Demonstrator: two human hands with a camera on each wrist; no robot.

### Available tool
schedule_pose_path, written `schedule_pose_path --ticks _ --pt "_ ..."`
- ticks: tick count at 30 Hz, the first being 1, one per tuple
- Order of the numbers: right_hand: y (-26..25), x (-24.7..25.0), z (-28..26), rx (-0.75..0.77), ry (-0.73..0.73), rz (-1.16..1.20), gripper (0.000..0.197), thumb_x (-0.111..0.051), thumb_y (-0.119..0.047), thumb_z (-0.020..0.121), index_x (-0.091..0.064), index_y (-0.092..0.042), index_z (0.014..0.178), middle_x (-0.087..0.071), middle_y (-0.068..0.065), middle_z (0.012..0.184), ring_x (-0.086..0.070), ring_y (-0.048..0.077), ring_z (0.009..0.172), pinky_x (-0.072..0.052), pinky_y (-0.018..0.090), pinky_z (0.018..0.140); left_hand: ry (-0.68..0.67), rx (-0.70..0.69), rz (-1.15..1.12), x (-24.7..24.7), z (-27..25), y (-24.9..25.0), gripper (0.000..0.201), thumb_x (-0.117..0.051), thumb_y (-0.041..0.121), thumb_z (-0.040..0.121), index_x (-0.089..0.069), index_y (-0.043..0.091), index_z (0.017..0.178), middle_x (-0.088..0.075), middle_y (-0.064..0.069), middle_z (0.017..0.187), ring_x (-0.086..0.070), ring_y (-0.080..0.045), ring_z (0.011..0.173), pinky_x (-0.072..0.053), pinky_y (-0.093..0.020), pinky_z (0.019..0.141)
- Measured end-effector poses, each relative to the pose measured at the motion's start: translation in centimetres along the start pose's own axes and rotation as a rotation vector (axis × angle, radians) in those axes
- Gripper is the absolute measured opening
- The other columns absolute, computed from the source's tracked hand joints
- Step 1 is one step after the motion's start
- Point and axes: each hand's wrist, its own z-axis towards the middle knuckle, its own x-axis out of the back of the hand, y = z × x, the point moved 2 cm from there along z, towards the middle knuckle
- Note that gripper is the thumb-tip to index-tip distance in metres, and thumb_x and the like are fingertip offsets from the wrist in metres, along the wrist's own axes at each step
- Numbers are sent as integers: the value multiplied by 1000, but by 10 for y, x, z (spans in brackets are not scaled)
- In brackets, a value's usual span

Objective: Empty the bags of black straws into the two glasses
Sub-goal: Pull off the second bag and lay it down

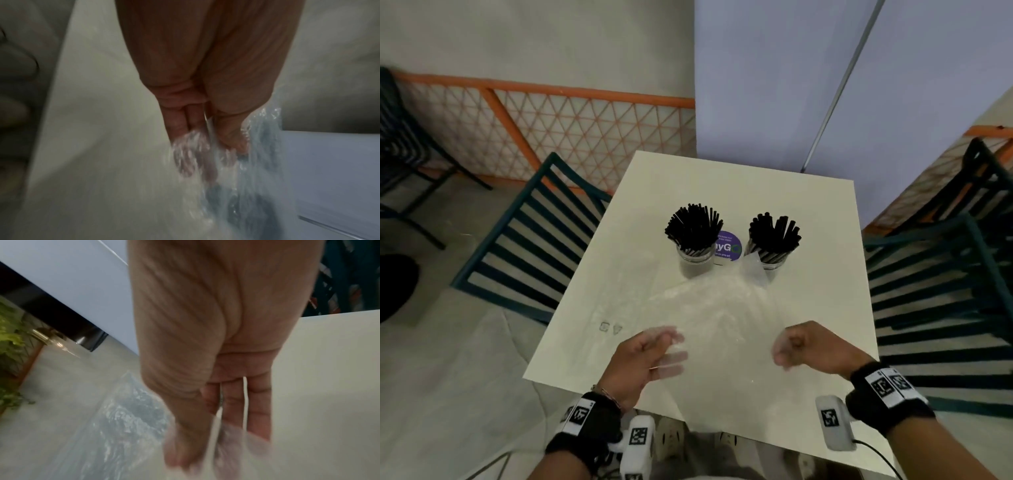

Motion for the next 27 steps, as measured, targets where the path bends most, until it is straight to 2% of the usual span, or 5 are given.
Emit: schedule_pose_path --ticks 4,7,14,20,27 --pt "-2 -13 8 60 185 0 22 -78 7 88 -83 -15 84 -80 4 82 -75 26 72 -64 47 79 114 140 165 64 -7 -32 25 -77 5 94 -75 1 118 -77 -25 121 -82 -33 90 -69 -37 78" --pt "-29 -25 8 117 124 -171 24 -74 1 93 -84 -20 86 -82 2 86 -77 15 72 -65 31 73 190 104 362 107 -5 -37 84 -106 39 51 -74 16 124 -79 -18 119 -78 -26 100 -64 -31 79" --pt "-115 -62 16 286 -99 -633 32 -65 -4 95 -84 -30 101 -69 -22 83 -61 -19 75 -43 5 68 -52 -63 713 88 30 -1 149 -107 55 39 -26 42 163 -49 21 151 -39 -3 144 -36 -38 121" --pt "-172 -65 24 329 17 -599 6 -81 -31 89 -81 -34 95 -75 -17 86 -62 -10 74 -45 18 67 -92 -34 341 92 33 19 85 -106 51 44 -78 12 114 -83 -10 107 -78 -27 107 -61 -37 95" --pt "-195 -60 53 201 64 -582 14 -88 -36 83 -78 -26 84 -69 -20 69 -58 -1 64 -43 14 62 145 -36 59 177 6 26 24 -59 23 105 -70 6 119 -67 -17 108 -74 -39 98 -64 -43 77"
